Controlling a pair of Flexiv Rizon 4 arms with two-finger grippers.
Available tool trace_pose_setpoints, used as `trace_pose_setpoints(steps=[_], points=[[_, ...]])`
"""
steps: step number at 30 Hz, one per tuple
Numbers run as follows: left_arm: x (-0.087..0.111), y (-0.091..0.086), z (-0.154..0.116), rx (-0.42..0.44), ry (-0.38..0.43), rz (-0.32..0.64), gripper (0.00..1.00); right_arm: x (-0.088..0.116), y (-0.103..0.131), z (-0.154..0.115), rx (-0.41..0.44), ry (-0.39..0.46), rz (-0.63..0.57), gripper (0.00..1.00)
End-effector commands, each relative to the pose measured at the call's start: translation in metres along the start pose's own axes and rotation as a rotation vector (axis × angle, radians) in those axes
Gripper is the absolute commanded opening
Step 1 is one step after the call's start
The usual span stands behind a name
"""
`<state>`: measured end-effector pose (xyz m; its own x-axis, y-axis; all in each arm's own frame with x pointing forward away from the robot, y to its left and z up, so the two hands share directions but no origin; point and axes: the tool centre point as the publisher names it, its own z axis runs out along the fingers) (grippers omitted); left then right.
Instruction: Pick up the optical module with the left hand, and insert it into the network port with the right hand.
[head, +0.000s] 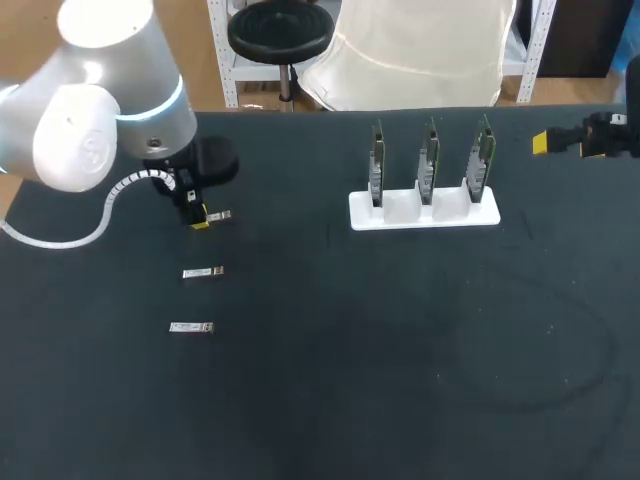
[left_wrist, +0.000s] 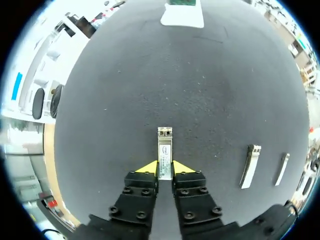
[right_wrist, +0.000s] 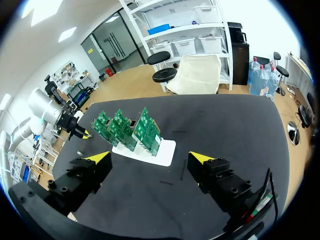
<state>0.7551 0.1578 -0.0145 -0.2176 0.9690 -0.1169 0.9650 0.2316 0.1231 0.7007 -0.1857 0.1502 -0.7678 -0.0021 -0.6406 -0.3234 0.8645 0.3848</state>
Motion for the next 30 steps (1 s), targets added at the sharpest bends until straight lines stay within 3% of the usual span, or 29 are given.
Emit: trace_pose_setpoints(steps=[1,9,13,21,30], points=[[0.005,0.003,-0.016,-0.029,-0.067,-0.071,0.00,0.001,0.001,0.000,0.006,-0.001,0.001,1.00],[-0.023,0.030,-0.084,-0.109,-0.331,-0.269,0.00,0.001,0.001,0.000,0.006,-0.001,0.001,1.00],[-0.050,0.039,-0.122,-0.124,-0.486,-0.298,0.00,0.001,0.001,0.000,0.006,-0.001,0.001,1.00],[-0.106,0.031,-0.189,-0.127,-0.754,-0.276,0.00,0.001,0.001,0.000,0.006,-0.001,0.001,1.00],[-0.150,0.011,-0.230,-0.036,-0.970,-0.266,0.00,0.001,0.001,0.000,0.006,-0.001,0.001,1.00]])
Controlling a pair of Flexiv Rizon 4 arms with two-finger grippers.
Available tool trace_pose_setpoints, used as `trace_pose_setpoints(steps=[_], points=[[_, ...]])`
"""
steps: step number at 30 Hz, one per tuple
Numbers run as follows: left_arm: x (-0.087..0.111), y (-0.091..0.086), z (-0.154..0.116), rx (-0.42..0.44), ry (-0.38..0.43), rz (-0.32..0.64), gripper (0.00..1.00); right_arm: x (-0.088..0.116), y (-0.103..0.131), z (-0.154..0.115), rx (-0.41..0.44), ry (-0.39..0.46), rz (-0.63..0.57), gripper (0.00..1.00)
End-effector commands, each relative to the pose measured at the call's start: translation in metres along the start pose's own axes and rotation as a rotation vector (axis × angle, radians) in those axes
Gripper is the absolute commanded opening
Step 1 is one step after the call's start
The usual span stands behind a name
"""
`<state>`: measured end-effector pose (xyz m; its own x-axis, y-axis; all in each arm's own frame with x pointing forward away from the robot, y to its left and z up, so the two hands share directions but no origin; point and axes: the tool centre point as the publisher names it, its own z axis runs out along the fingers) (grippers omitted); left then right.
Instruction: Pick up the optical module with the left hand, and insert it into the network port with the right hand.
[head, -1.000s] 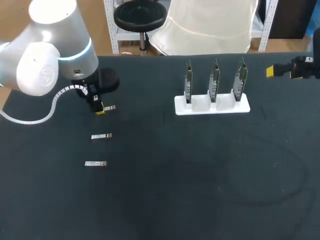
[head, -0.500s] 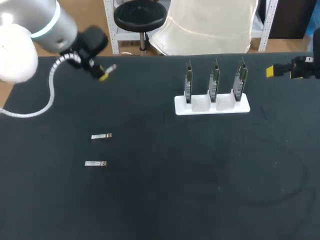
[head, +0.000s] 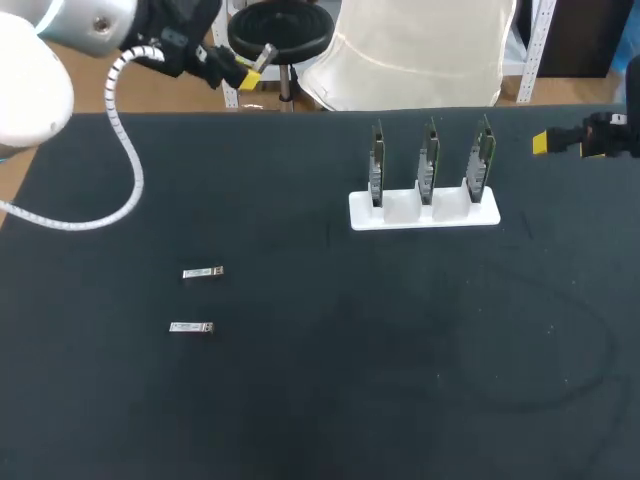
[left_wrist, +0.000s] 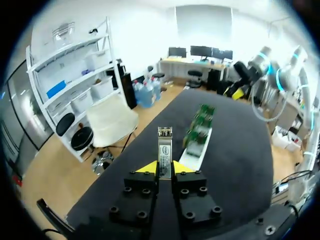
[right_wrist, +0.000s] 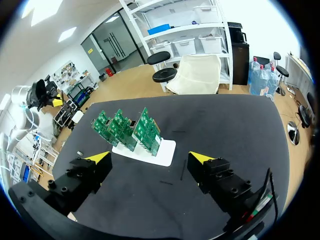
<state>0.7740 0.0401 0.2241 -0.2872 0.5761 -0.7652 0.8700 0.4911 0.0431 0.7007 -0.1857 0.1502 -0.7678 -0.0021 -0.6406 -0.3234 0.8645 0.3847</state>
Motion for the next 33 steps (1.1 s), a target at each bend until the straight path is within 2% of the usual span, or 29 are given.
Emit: trace_pose_setpoints(steps=[1,9,19,26,33], points=[[-0.009,-0.015,-0.005,0.078,-0.255,-0.006,0.00,0.001,0.001,0.000,0.006,-0.002,0.001,1.00],[-0.036,-0.044,0.007,0.211,-0.376,-0.014,0.00,0.001,0.001,0.000,0.006,-0.002,0.001,1.00],[-0.059,-0.057,0.033,0.365,-0.477,-0.007,0.00,0.001,0.001,0.000,0.006,-0.002,0.001,1.00],[-0.070,-0.072,0.056,0.410,-0.504,0.018,0.00,0.001,0.001,0.000,0.006,-0.002,0.001,1.00],[-0.070,-0.075,0.071,0.407,-0.522,0.030,0.00,0.001,0.001,0.000,0.006,-0.002,0.001,1.00]])
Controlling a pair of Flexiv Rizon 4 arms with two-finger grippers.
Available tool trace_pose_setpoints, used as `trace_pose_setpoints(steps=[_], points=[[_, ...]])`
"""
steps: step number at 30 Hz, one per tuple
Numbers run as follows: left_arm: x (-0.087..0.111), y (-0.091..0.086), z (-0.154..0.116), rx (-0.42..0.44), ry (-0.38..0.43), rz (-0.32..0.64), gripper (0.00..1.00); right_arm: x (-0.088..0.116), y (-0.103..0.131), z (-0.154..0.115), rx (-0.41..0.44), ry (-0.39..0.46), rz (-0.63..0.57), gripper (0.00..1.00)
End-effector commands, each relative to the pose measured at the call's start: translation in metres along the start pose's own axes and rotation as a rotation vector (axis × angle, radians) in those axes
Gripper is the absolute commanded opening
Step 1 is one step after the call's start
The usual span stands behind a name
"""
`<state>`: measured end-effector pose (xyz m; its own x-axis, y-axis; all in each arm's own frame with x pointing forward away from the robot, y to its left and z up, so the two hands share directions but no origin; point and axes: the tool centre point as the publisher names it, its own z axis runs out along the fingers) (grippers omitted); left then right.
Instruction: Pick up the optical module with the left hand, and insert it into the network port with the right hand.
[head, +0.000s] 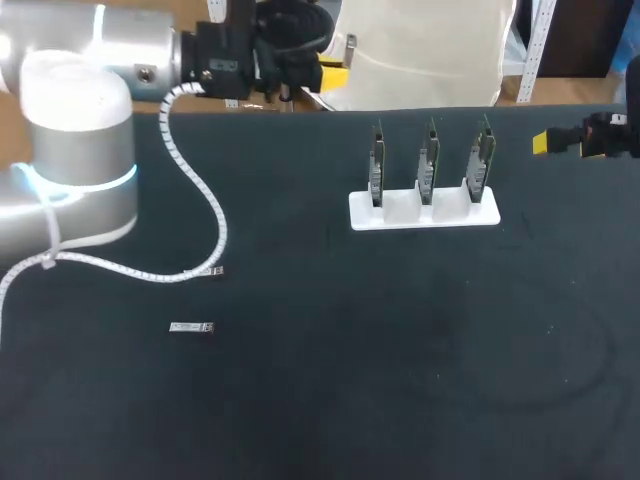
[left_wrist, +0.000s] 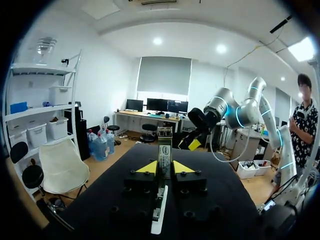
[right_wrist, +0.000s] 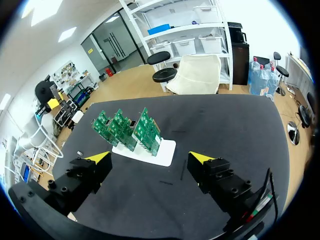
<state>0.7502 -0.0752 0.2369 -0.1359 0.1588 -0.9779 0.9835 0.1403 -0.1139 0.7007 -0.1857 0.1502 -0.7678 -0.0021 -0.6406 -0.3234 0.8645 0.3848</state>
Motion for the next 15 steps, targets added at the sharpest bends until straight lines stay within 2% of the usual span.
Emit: trace_pose_setpoints(steps=[1,4,15], points=[[0.006,0.006,0.012,0.010,-0.019,0.023,0.00,0.001,0.001,0.000,0.006,-0.001,0.001,1.00],[0.011,0.005,0.016,0.028,-0.016,0.048,0.00,0.001,0.001,0.000,0.006,-0.001,0.001,1.00],[0.026,0.007,0.030,0.065,-0.007,0.032,0.00,0.001,0.001,0.000,0.006,-0.001,0.001,1.00]])
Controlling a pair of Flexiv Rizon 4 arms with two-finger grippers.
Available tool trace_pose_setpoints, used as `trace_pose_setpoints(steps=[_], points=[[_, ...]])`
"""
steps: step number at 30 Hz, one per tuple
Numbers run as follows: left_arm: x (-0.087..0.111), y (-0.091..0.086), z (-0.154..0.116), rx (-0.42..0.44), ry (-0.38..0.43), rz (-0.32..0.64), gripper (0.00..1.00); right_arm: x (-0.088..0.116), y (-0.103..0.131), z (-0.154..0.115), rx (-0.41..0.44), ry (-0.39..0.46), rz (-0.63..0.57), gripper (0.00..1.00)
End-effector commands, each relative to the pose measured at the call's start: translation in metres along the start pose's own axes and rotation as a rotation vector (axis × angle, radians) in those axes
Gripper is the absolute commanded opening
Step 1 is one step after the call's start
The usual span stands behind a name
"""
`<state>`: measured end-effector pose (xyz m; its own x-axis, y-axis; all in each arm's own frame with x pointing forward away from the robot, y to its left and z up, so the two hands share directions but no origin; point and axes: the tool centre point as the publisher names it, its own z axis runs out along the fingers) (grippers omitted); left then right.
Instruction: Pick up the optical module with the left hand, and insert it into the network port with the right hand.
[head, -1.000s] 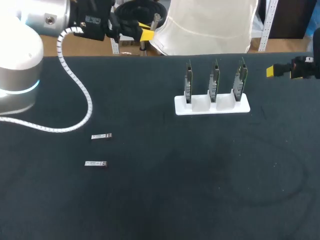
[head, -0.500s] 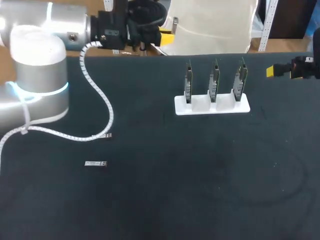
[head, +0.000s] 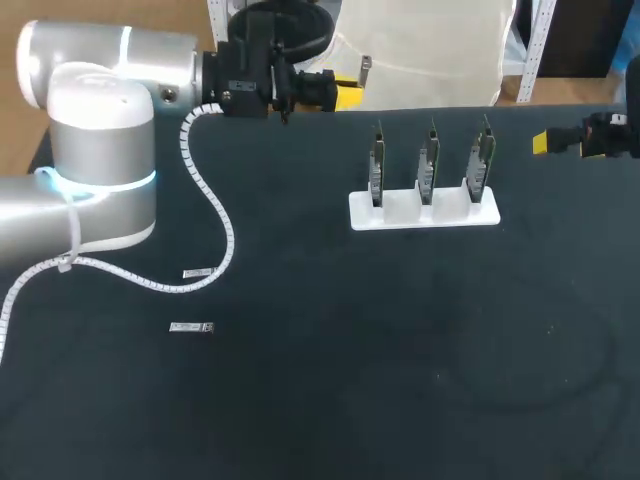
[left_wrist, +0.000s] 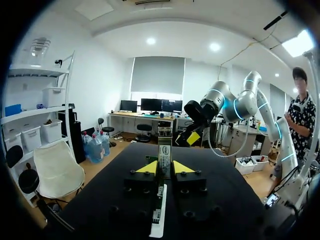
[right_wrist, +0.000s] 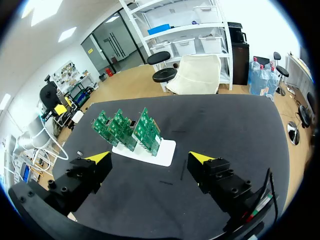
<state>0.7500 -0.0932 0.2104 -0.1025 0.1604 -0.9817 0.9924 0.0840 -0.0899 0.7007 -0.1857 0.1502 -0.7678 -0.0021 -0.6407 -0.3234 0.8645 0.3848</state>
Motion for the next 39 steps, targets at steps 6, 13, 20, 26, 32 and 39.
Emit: trace_pose_setpoints(steps=[6,13,20,26,32,39], points=[[0.008,0.008,0.017,0.020,-0.006,-0.012,0.00,0.001,0.001,0.000,0.006,-0.001,0.001,1.00],[0.012,0.011,0.027,0.029,-0.011,-0.040,0.00,0.001,0.001,0.000,0.006,-0.001,0.001,1.00],[0.015,0.015,0.035,0.049,-0.026,-0.056,0.00,0.001,0.001,0.000,0.006,-0.001,0.001,1.00],[0.020,0.019,0.040,0.060,-0.029,-0.086,0.00,0.001,0.001,0.000,0.006,-0.001,0.001,1.00],[0.023,0.024,0.037,0.044,-0.032,-0.094,0.00,0.001,0.001,0.000,0.006,-0.001,0.001,1.00],[0.024,0.024,0.036,0.039,-0.031,-0.094,0.00,-0.007,-0.001,-0.003,-0.002,0.001,-0.033,1.00]])
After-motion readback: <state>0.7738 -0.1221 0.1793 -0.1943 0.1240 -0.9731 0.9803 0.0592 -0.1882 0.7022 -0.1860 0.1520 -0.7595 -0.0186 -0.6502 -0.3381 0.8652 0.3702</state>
